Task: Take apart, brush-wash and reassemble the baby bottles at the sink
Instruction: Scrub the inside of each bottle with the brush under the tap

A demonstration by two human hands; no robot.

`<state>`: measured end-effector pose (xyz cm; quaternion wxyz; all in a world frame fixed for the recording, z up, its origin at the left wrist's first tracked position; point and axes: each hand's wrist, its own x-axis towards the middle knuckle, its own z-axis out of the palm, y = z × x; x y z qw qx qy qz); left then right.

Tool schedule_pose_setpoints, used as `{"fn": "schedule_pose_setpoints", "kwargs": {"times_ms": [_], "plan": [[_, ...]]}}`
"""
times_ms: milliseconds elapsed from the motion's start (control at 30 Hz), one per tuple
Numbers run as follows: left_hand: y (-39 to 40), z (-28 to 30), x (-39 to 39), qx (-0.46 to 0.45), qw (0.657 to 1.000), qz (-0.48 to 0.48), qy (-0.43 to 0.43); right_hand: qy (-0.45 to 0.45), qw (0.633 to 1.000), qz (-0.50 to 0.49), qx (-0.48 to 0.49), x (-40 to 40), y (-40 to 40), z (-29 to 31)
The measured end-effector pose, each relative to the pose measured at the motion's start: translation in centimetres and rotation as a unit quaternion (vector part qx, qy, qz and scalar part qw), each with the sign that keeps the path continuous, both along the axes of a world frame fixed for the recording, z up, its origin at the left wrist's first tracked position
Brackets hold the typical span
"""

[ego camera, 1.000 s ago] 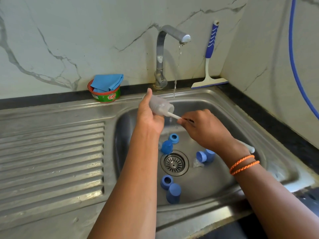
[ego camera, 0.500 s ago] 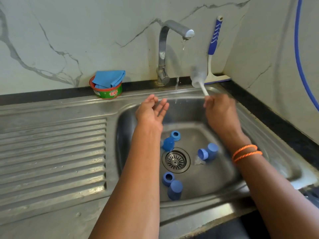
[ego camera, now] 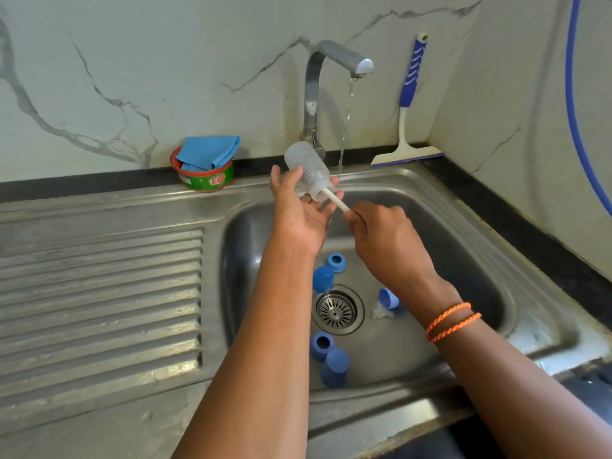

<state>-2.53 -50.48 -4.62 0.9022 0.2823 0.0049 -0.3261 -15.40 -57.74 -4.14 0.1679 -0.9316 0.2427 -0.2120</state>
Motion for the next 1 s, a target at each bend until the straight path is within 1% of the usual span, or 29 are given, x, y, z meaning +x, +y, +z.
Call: {"fn": "schedule_pose_setpoints", "kwargs": {"times_ms": [100,200,267,333,467,533,600,667,733,833,933,1000], "plan": [[-0.2,0.2,-0.3,-0.008,1.000,-0.013,-0.004,-0.006,1.000,-0.023,-0.014,0.0,0.1,0.1],[-0.3,0.1,-0.7,0.015,1.000,-0.023,0.001,0.001,0.998,-0.057,-0.014,0.0,0.2,0.3],[-0.1,0.3,-1.1,0.036,0.999,-0.035,0.002,0.024,0.997,-0.064,-0.037,0.0,0.1,0.3],[0.2,0.6,-1.0,0.049,0.998,-0.033,0.010,0.043,0.997,-0.049,-0.043,0.0,0.0,0.3],[1.0,1.2,-0.2,0.054,0.998,-0.024,0.001,0.059,0.998,0.019,0.015,-0.4,-0.5,0.6],[1.1,1.3,-0.4,0.076,0.997,-0.026,-0.007,0.069,0.996,0.051,0.022,-0.6,-0.7,0.8],[1.1,1.3,-0.5,0.094,0.996,-0.011,0.007,0.066,0.995,0.075,0.016,-0.9,-0.7,0.9],[1.0,1.1,-0.5,0.100,0.995,-0.003,0.022,0.044,0.995,0.084,0.025,-1.2,-0.8,0.8],[0.9,1.0,-0.5,0.121,0.992,-0.002,0.029,0.025,0.996,0.079,0.030,-1.3,-0.6,0.7],[1.0,0.4,-0.4,0.166,0.985,0.015,0.048,0.024,0.998,0.060,0.025,-1.1,0.0,0.6],[1.0,0.1,0.1,0.173,0.983,0.040,0.046,0.023,0.999,0.036,0.011,-0.7,0.6,0.3],[0.9,0.1,0.3,0.155,0.986,0.052,0.043,0.022,1.000,0.016,-0.002,-0.6,0.9,0.1]]}}
